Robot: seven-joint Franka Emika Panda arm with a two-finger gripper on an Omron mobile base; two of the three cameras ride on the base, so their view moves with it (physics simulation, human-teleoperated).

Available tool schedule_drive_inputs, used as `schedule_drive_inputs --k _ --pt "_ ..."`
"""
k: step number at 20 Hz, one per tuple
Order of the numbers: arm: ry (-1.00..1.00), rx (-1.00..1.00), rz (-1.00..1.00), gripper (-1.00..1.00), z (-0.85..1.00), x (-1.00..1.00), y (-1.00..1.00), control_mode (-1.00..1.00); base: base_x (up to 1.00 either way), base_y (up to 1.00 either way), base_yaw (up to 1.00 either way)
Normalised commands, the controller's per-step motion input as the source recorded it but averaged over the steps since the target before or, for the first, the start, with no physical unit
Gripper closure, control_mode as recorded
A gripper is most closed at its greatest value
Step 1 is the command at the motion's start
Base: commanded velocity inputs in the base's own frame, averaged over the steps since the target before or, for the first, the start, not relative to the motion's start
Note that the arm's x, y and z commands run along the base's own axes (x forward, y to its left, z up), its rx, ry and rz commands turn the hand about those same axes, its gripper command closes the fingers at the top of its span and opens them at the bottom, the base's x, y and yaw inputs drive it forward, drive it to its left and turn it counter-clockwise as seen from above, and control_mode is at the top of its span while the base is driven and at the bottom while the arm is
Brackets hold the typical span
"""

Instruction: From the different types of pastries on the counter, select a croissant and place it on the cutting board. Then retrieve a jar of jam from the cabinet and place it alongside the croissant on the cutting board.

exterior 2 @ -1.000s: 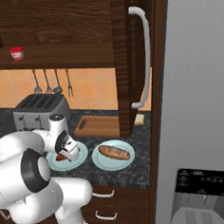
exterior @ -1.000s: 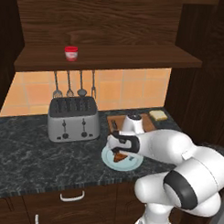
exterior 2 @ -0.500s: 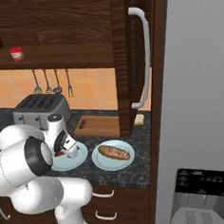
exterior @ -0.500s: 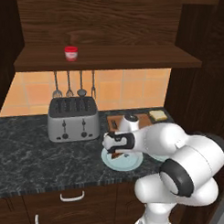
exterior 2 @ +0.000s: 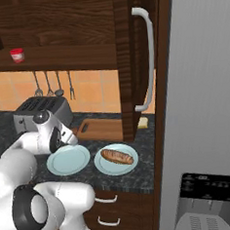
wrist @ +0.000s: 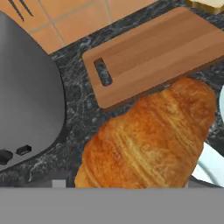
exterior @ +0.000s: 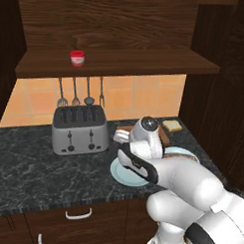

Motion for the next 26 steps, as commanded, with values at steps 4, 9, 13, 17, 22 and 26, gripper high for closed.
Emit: schedule_drive_inputs --k 4,9,13,17,22,26 --pt "-0.17 -0.01 0.02 1.00 0.19 0.00 -0.08 -1.00 0.00 0.00 0.00" --pt "-0.04 0.01 0.15 1.00 0.39 0.25 -0.63 -1.00 0.00 0.00 0.00" --pt "0.00 0.03 0.09 1.00 0.22 0.19 -0.31 -1.00 0.00 0.00 0.00" --pt "-0.01 0.00 0.04 1.00 0.01 0.36 -0.11 -1.00 0.00 0.00 0.00" --pt "0.00 0.00 0.06 1.00 0.05 0.52 -0.16 -1.00 0.00 0.00 0.00" --pt "0.00 0.00 0.02 1.00 0.00 0.29 0.00 -1.00 0.00 0.00 0.00"
